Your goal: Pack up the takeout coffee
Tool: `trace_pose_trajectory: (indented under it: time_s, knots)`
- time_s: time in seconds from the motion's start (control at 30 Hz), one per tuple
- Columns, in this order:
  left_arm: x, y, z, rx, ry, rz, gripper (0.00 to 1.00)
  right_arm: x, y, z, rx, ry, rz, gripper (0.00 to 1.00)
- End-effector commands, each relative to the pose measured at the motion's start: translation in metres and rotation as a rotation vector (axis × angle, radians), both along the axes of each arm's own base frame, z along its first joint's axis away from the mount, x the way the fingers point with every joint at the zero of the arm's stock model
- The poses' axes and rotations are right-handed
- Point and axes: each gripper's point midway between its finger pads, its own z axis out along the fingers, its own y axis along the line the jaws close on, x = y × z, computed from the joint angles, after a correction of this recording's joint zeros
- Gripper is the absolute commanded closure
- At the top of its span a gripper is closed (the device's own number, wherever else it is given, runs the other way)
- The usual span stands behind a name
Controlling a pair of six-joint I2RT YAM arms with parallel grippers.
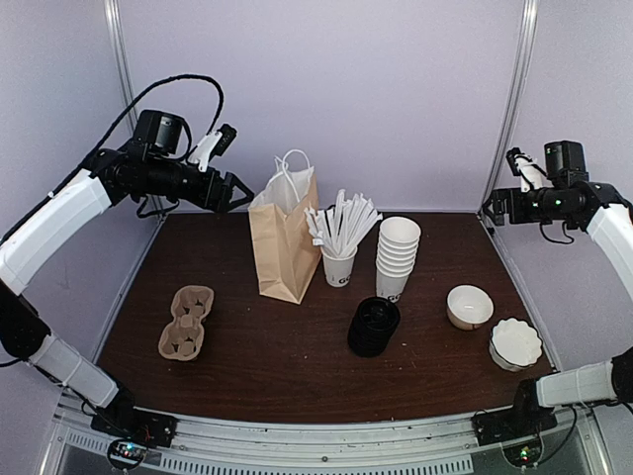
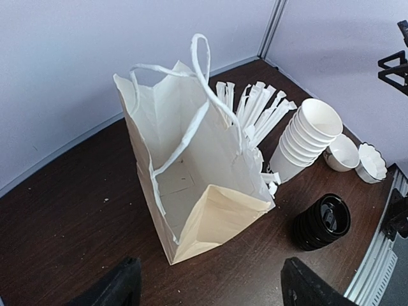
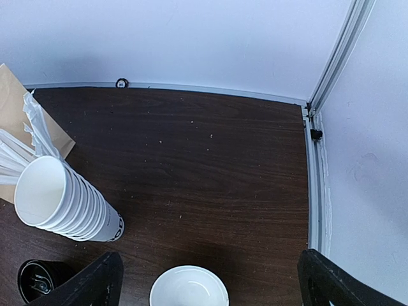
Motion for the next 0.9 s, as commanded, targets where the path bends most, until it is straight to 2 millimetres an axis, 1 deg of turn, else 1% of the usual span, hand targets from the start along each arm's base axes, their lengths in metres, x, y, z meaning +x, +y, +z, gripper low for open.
trace_pose_trajectory:
  time_s: [0.0,0.07,0.17,0.27,0.3,0.37,0.5,0.57,0.67,0.77,0.87]
  knots:
    - [0.006,0.005,0.004,0.01,-0.047,0.043,0.21,-0.005,0.004,0.016,0.009,-0.042,0.026,0.0]
    - [0.008,0.01,0.001,0.032,-0.046,0.068,0.21,-0.01,0.008,0.015,-0.01,-0.035,0.064,0.01]
    - [0.0,0.012,-0.007,0.047,-0.03,0.048,0.24,-0.022,0.019,0.005,-0.056,-0.011,0.184,0.01]
    - [-0.013,0.015,-0.012,0.061,-0.024,0.02,0.27,-0.031,0.023,-0.001,-0.092,0.017,0.246,0.01]
    - [-0.019,0.014,-0.012,0.057,-0.023,-0.007,0.3,-0.037,0.029,-0.001,-0.101,0.024,0.297,0.0]
    - [-0.033,0.008,-0.008,0.041,-0.017,-0.063,0.33,-0.053,0.042,0.002,-0.106,0.027,0.412,0.02]
    - [-0.064,-0.013,0.009,0.028,-0.063,-0.188,0.33,-0.069,0.049,0.01,-0.146,0.015,0.486,0.1]
    - [-0.073,-0.022,0.018,0.014,-0.081,-0.222,0.33,-0.074,0.053,0.007,-0.176,0.026,0.539,0.17]
    - [-0.087,-0.039,0.028,-0.021,-0.079,-0.295,0.33,-0.088,0.072,-0.003,-0.206,0.078,0.664,0.24]
    - [-0.105,-0.062,0.027,-0.018,-0.073,-0.391,0.33,-0.105,0.095,-0.014,-0.265,0.13,0.805,0.31]
    - [-0.115,-0.078,0.017,0.035,-0.082,-0.455,0.34,-0.112,0.109,-0.025,-0.352,0.136,0.878,0.33]
